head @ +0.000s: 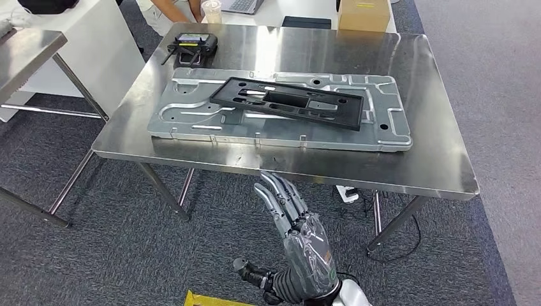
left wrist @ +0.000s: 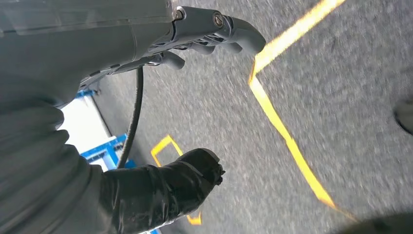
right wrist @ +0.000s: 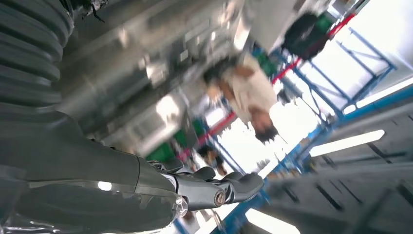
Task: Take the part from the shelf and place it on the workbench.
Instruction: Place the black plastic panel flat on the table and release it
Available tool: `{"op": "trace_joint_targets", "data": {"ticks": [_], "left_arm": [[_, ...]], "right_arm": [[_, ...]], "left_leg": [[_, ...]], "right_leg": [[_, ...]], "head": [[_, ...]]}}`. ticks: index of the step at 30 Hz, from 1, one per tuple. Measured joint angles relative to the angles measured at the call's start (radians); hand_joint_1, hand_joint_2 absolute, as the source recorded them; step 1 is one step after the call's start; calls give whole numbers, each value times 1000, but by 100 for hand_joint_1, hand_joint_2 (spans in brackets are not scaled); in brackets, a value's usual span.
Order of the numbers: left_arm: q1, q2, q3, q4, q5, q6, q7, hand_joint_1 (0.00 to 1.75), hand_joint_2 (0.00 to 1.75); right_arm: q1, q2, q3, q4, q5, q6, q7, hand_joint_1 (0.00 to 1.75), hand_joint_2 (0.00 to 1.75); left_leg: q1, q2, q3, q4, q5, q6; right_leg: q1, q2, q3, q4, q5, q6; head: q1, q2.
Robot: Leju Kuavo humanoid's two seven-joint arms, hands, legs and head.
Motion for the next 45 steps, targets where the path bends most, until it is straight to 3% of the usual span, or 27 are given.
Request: {"op": "trace_joint_targets", "data": {"ticks": [2, 3, 4, 5, 6, 8, 10, 13, 15, 17, 18, 19, 21, 23, 25, 27, 29, 31, 33, 34, 35, 36, 38, 40, 41, 44, 45], "left_arm": [[1, -1, 2, 0, 10, 2, 0, 0, 175], [1, -2, 2, 0, 11, 4, -3, 0, 175], [2, -2, 3, 0, -1, 9, -9, 0, 175], [2, -3, 4, 0, -38, 18, -25, 0, 175], [2, -3, 5, 0, -107, 31, -48, 0, 175], [0, -4, 7, 0, -292, 60, -106, 0, 175], [-2, -4, 10, 0, -401, 76, -138, 0, 175], [-2, -6, 16, 0, -371, 78, -132, 0, 175], [-2, -9, 21, 0, -322, 74, -120, 0, 175], [0, -10, 23, 0, -279, 72, -108, 0, 175], [1, -11, 23, 0, -263, 71, -104, 0, 175], [2, -11, 23, 0, -249, 71, -100, 0, 175], [2, -11, 23, 0, -224, 69, -95, 0, 175], [2, -12, 23, 0, -213, 69, -92, 0, 175], [2, -14, 23, 0, -206, 69, -92, 0, 87], [2, -15, 23, 0, -190, 68, -90, 0, 0], [2, -15, 24, 0, -171, 68, -86, 0, 0], [3, -16, 24, 0, -156, 65, -83, 0, 0], [3, -16, 24, 0, -143, 60, -78, 0, 0], [3, -16, 23, 0, -136, 57, -75, 0, 0], [3, -16, 23, 0, -130, 54, -73, 0, 0], [3, -16, 23, 0, -126, 51, -71, 0, 0], [2, -16, 23, 0, -123, 44, -66, 0, 0], [-2, -16, 20, 0, -121, 30, -59, 0, 0], [-4, -16, 18, 0, -121, 23, -55, 0, 0], [-5, -16, 6, 0, -122, 9, -51, 0, 0], [-6, -17, 1, 0, -124, 2, -51, 0, 0]], "right_arm": [[12, 2, 0, 26, -111, -15, -28, 0, 175], [18, 3, 1, 41, -157, -22, -37, 0, 175], [23, 3, 2, 55, -201, -17, -45, 0, 175], [27, 3, 5, 67, -260, 9, -57, 0, 175], [31, 3, 9, 80, -342, 68, -71, 0, 175], [40, 3, 17, 99, -534, 248, -103, 0, 87], [51, 2, 22, 115, -647, 376, -119, 0, 0], [73, 0, 18, 143, -649, 340, -115, 0, 0], [96, -1, 2, 166, -626, 282, -109, 0, 0], [114, -2, -18, 186, -607, 233, -109, 0, 0], [121, -2, -28, 196, -600, 213, -111, 0, 0], [129, -2, -40, 208, -596, 197, -116, 0, 0], [148, -2, -64, 233, -593, 172, -126, 0, 0], [164, 0, -92, 268, -595, 158, -132, 0, 0], [170, 7, -124, 311, -603, 154, -134, 0, 0], [172, 15, -156, 365, -623, 151, -136, 0, 0], [174, 19, -184, 423, -654, 149, -128, 0, 0], [176, 23, -209, 470, -682, 148, -116, 0, 0], [175, 29, -233, 509, -710, 151, -102, 0, 0], [175, 33, -247, 530, -726, 154, -94, 0, 0], [175, 38, -262, 555, -744, 159, -86, 0, 0], [176, 43, -281, 586, -759, 165, -78, 0, 0], [175, 56, -323, 653, -774, 182, -68, 0, 0], [172, 73, -362, 725, -794, 211, -55, 0, 0], [171, 80, -377, 756, -806, 226, -48, 0, 0], [172, 96, -415, 850, -832, 265, -39, 0, 0], [173, 101, -431, 884, -848, 290, -42, 0, 0]], "left_leg": [[7, -1, -34, 119, -82, -13], [10, -1, -43, 167, -100, -18], [12, -1, -40, 188, -97, -21], [15, 0, -19, 173, -76, -24], [18, -1, 20, 123, -46, -25], [17, -4, 111, -16, -17, -22], [12, -9, 157, -94, -24, -12], [9, -7, 153, -110, -13, 9], [11, 0, 144, -118, 3, 28], [8, 6, 130, -115, 16, 42], [6, 8, 119, -112, 22, 46], [4, 9, 107, -109, 27, 48], [4, 8, 85, -99, 36, 47], [3, 6, 63, -83, 41, 42], [0, 5, 43, -65, 48, 31], [-2, 5, 31, -58, 62, 19], [1, 3, 21, -45, 51, 7], [5, 1, -2, 20, -18, -5], [8, 1, -32, 134, -101, -14], [9, 1, -39, 183, -121, -16], [9, 1, -38, 210, -123, -16], [9, 1, -20, 204, -104, -14], [8, 0, 62, 101, -53, -4], [2, -2, 154, -37, -45, 8], [-2, -4, 175, -77, -51, 14], [-5, -3, 170, -104, -37, 31], [-3, -2, 163, -109, -25, 39]], "right_leg": [[0, 0, -20, 1, 15, -5], [0, 0, -31, 2, 22, -4], [0, 0, -43, 4, 29, -3], [-1, 0, -54, 6, 35, -1], [-2, 1, -63, 9, 40, 2], [-3, 1, -76, 15, 47, 10], [-3, -1, -82, 16, 57, 22], [-2, 0, -85, 18, 61, 42], [-1, 2, -105, 73, 5, 49], [-1, 3, -145, 194, -84, 50], [0, 3, -162, 252, -114, 50], [0, 3, -165, 286, -122, 49], [-1, 2, -128, 266, -88, 48], [0, 2, -47, 156, -43, 44], [2, 3, 13, 55, -37, 38], [4, 3, 18, 26, -41, 29], [0, 0, 4, 22, -28, 16], [-3, -4, -13, 20, -10, 3], [-2, -4, -36, 22, 7, -3], [-1, -4, -50, 24, 16, -3], [0, -4, -62, 26, 24, -3], [1, -4, -75, 29, 32, -2], [2, -4, -99, 34, 49, 1], [4, -3, -116, 35, 68, 11], [3, -4, -119, 33, 76, 16], [1, -4, -122, 24, 98, 35], [1, -2, -127, 33, 83, 40]], "head": [[-3, 0], [-3, 0], [-3, 0], [-3, 0], [-3, 0], [-3, 0], [-3, 0], [-2, 0], [2, 0], [4, 0], [4, 0], [4, 0], [5, 0], [5, 0], [4, 0], [3, 0], [2, 0], [0, 0], [-2, 0], [-2, 0], [-2, 0], [-2, 0], [-2, 0], [-1, 0], [-1, 0], [-5, 0], [-4, 0]]}}
